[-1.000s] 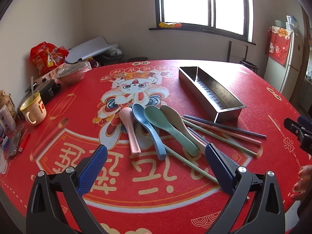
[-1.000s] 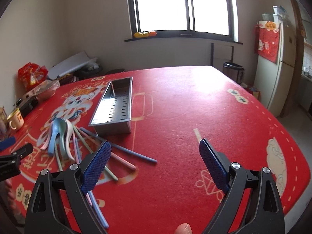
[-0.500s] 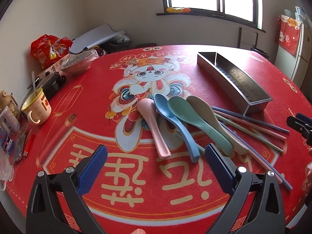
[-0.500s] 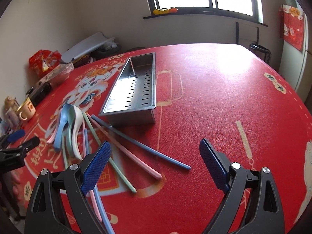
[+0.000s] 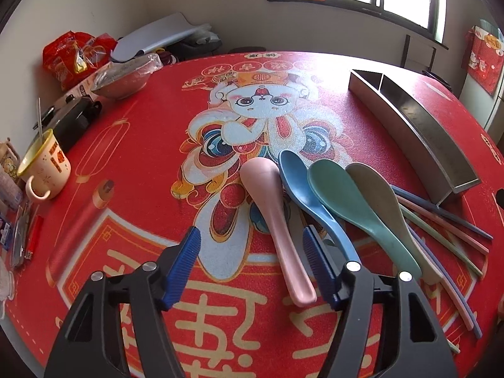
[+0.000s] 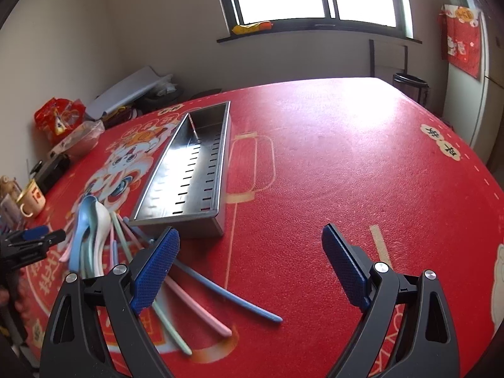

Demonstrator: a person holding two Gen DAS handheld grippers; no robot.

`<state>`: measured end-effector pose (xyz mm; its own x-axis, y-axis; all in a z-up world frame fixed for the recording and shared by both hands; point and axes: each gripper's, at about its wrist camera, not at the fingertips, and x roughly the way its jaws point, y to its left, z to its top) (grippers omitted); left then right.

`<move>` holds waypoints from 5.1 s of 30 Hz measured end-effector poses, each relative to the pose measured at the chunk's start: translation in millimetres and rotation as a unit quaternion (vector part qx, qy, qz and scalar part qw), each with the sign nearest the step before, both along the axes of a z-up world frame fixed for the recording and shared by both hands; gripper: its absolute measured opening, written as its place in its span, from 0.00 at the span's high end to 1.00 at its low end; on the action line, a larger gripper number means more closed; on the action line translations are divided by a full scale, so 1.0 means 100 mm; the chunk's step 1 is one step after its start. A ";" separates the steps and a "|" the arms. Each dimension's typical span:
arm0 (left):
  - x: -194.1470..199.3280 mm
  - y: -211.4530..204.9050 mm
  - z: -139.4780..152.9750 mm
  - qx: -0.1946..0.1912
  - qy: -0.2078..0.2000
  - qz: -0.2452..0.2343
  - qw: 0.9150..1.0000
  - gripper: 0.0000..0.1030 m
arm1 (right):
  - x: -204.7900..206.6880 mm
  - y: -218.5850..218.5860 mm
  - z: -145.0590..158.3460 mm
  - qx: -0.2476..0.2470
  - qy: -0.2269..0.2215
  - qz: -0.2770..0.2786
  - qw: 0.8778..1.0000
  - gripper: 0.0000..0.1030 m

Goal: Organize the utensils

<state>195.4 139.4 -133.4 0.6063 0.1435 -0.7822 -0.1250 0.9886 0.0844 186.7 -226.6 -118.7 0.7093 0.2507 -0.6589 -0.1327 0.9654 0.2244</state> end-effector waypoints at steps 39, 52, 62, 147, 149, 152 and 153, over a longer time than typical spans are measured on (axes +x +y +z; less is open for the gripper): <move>0.06 0.20 -0.13 -0.038 0.026 -0.049 0.998 0.85 | 0.05 0.10 -0.09 -0.012 0.026 0.014 1.000 0.14; -0.05 0.13 -0.18 -0.023 0.015 -0.070 0.997 0.84 | 0.09 0.19 -0.15 -0.018 0.048 0.041 0.998 0.14; -0.09 0.17 -0.20 -0.038 -0.002 -0.072 0.997 0.84 | 0.13 0.32 -0.19 -0.034 0.067 0.063 0.995 0.14; -0.13 0.21 -0.22 -0.066 -0.016 -0.086 0.994 0.78 | 0.10 1.47 -0.26 -0.108 0.073 0.266 0.955 0.92; -0.12 0.25 -0.22 -0.080 -0.017 -0.085 0.993 0.78 | 0.10 1.46 -0.27 -0.104 0.070 0.265 0.956 0.92; -0.06 0.33 -0.21 -0.113 -0.014 -0.085 0.990 0.78 | 0.10 1.44 -0.28 -0.096 0.065 0.267 0.957 0.92; -0.04 0.36 -0.21 -0.123 -0.012 -0.084 0.989 0.78 | 0.09 1.43 -0.28 -0.095 0.063 0.267 0.957 0.92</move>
